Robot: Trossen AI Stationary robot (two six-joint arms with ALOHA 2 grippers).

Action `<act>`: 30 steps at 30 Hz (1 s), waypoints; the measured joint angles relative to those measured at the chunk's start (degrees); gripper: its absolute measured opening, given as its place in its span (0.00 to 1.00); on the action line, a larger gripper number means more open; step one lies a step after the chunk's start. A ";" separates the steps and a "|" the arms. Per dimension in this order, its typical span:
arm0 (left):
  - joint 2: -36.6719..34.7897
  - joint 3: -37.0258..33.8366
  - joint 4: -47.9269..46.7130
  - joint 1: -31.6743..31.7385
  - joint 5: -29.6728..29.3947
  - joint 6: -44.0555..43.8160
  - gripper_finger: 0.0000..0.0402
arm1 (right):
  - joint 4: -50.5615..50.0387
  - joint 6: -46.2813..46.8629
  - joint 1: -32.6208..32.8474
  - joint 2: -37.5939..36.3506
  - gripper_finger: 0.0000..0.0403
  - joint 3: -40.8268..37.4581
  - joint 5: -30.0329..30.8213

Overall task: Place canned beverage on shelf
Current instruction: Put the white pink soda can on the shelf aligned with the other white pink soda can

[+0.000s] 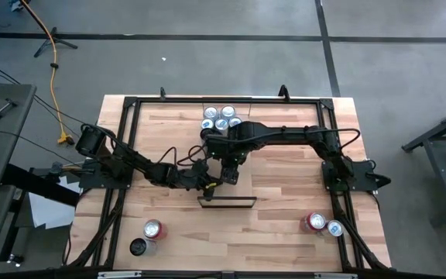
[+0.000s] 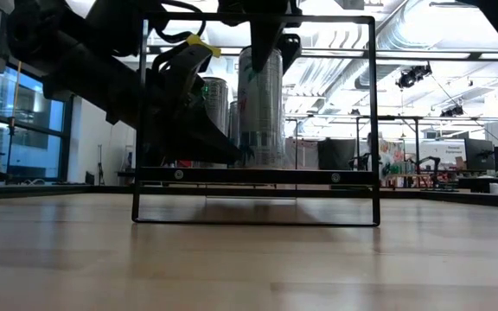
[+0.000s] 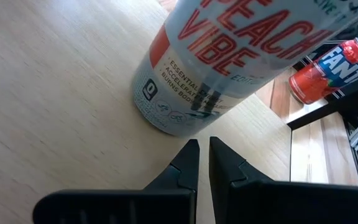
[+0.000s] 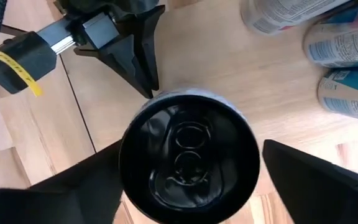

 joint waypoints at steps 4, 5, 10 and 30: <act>0.00 0.00 -0.03 0.03 0.97 0.08 0.00 | -1.45 0.01 -0.05 0.00 0.96 0.38 -0.13; -0.03 0.00 -0.10 0.16 2.08 0.68 0.00 | -2.53 -0.01 -0.22 0.00 0.97 0.86 -0.34; -0.28 0.00 -1.12 1.11 11.10 2.55 0.00 | -8.14 -5.08 -1.36 -0.18 0.99 3.19 -5.33; -22.10 -0.28 -25.65 -0.04 7.51 11.24 0.00 | 1.75 -3.02 -0.09 -26.98 0.99 -20.45 3.74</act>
